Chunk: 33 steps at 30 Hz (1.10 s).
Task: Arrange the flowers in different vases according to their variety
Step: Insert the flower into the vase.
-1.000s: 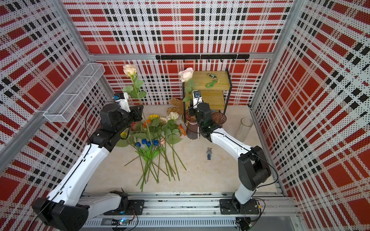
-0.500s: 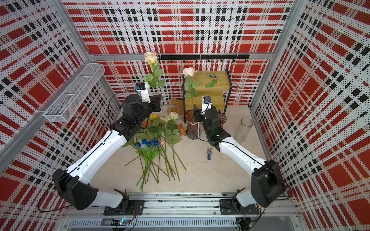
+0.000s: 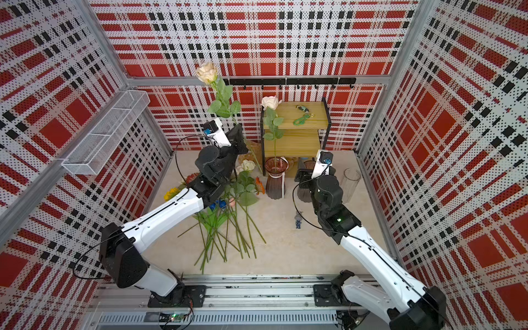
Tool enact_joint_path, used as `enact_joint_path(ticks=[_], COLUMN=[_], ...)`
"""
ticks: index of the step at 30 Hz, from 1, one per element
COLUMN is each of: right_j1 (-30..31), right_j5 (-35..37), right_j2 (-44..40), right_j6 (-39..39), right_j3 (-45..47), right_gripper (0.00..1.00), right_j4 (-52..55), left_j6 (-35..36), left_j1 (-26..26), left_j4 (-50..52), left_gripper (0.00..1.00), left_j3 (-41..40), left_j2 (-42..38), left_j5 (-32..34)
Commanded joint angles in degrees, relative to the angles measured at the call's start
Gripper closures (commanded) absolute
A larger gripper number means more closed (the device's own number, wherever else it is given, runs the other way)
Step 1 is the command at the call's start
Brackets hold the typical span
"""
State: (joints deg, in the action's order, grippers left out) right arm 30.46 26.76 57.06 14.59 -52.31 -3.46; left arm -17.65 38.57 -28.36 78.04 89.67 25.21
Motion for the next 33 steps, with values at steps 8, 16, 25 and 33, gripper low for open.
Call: enact_joint_path(ticks=[8, 16, 25, 33], right_j1=[-0.5, -0.6, -0.6, -0.7], right_j5=[2.0, 2.5, 2.9, 2.3], right_j2=[-3.2, -4.4, -5.4, -4.4], right_j6=[0.1, 0.1, 0.5, 1.6], right_j3=[0.5, 0.9, 1.9, 2.2], right_gripper=[0.15, 0.15, 0.15, 0.14], right_j4=[5.9, 7.0, 8.9, 8.3], left_j6=[3.3, 7.7, 5.9, 2.9], left_j1=[1.7, 2.8, 2.8, 2.8], left_j4=[-10.9, -18.3, -19.4, -14.3], left_gripper=[1.00, 1.00, 1.00, 0.80], left_j3=[3.2, 4.9, 6.6, 7.2], left_j2=[7.4, 13.8, 18.5, 21.9], left_j5=[3.6, 6.6, 6.0, 3.8])
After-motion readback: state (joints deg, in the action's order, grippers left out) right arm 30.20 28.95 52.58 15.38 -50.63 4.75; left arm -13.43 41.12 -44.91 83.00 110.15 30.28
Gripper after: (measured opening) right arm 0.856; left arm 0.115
